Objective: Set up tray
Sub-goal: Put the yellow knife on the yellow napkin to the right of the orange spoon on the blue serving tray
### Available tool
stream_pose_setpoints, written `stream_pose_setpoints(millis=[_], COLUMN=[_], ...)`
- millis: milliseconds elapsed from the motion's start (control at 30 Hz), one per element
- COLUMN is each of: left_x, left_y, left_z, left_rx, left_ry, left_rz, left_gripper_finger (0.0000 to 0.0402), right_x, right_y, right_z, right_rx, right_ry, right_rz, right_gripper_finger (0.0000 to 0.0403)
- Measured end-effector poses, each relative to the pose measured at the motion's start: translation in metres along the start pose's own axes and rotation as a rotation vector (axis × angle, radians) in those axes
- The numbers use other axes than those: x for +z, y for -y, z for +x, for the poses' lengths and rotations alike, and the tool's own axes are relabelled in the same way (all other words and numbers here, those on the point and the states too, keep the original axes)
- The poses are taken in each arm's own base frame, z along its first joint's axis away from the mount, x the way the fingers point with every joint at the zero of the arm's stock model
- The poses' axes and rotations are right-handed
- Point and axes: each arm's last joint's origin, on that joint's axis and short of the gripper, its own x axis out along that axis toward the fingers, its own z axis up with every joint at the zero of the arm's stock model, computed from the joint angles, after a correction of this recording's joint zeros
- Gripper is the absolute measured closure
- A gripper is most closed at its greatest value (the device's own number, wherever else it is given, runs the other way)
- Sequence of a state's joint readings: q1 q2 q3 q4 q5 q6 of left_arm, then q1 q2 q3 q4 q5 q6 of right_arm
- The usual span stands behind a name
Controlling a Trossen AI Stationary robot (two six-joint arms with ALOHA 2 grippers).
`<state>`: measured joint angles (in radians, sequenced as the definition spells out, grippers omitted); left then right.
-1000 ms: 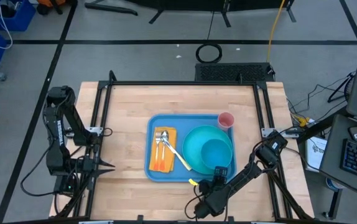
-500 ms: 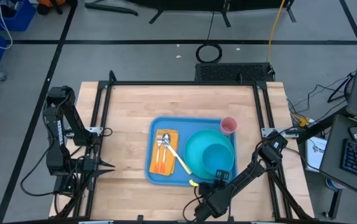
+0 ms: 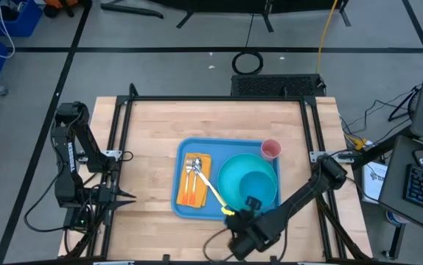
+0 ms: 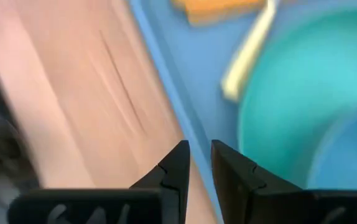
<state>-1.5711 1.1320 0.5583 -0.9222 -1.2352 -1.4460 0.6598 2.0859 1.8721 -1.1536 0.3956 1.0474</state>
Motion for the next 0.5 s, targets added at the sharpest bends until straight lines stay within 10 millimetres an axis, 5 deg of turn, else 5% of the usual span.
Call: stream_pose_setpoints(millis=[300,500], left_x=[0.000,0.000], left_y=[0.001,0.005], left_z=[0.000,0.000], left_rx=[-0.005,-0.025], left_ry=[-0.004,-0.025], left_rz=[-0.012,-0.032], left_gripper_finger=[0.0339,0.0339], right_x=[0.090,0.137], right_y=[0.020,0.056], right_z=[0.013,0.031], right_rx=[0.235,0.370], right_ry=[0.277,0.250], right_rz=[0.243,0.304], right_gripper_finger=[0.0348,0.0346])
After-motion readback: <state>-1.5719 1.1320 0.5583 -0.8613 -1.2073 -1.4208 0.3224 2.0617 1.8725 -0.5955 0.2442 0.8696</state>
